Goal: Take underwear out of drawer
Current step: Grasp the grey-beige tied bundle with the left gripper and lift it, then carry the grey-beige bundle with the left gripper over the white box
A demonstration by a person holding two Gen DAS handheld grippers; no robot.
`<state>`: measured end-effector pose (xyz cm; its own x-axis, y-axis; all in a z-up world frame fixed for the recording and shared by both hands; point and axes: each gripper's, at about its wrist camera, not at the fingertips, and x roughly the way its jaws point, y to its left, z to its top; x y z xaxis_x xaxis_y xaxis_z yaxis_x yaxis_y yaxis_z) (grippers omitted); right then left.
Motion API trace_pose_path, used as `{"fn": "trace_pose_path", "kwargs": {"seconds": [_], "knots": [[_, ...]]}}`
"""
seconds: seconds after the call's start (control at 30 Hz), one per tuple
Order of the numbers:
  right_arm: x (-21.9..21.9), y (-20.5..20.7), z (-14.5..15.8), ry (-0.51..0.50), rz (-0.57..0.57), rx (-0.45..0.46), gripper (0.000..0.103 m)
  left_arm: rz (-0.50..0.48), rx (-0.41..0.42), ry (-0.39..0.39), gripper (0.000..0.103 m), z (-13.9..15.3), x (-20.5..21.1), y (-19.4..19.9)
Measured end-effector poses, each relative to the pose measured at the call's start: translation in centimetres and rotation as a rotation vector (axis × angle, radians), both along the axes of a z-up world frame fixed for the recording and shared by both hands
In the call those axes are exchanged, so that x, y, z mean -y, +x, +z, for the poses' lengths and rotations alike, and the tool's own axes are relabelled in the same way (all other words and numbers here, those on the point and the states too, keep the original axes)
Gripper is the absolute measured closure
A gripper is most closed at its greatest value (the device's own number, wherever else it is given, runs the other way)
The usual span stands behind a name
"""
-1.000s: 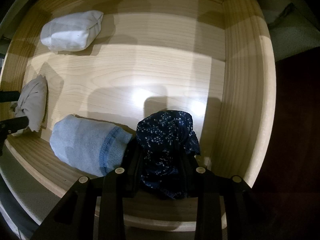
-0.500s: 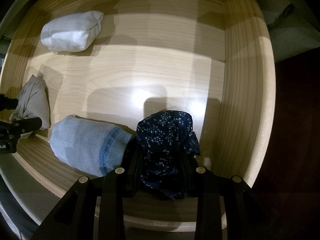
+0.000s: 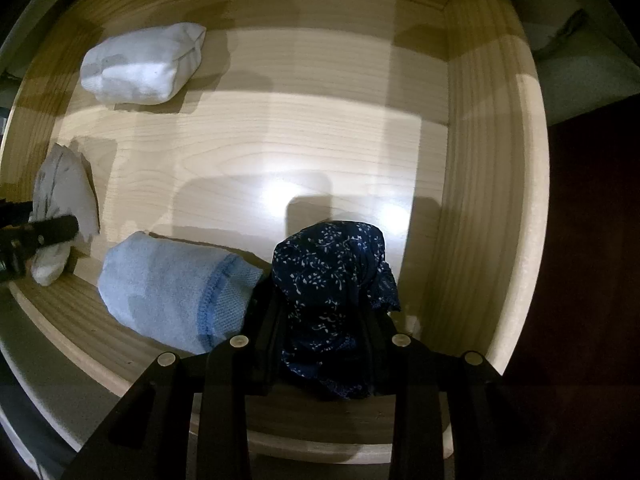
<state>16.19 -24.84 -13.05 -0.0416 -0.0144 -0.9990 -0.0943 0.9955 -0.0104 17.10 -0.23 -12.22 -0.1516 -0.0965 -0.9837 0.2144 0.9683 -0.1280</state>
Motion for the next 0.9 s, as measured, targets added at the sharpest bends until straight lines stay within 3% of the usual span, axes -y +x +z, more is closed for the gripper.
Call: {"fn": "trace_pose_path", "kwargs": {"seconds": [0.4,0.9], "knots": [[0.2,0.2,0.1,0.0,-0.004,0.002,0.074,0.081,0.055,-0.001,0.052,2.1,-2.2,-0.7],[0.4,0.3,0.1,-0.001,-0.008,0.002,0.074,0.086,0.159,-0.006,0.052,6.5,-2.3,-1.8]]}}
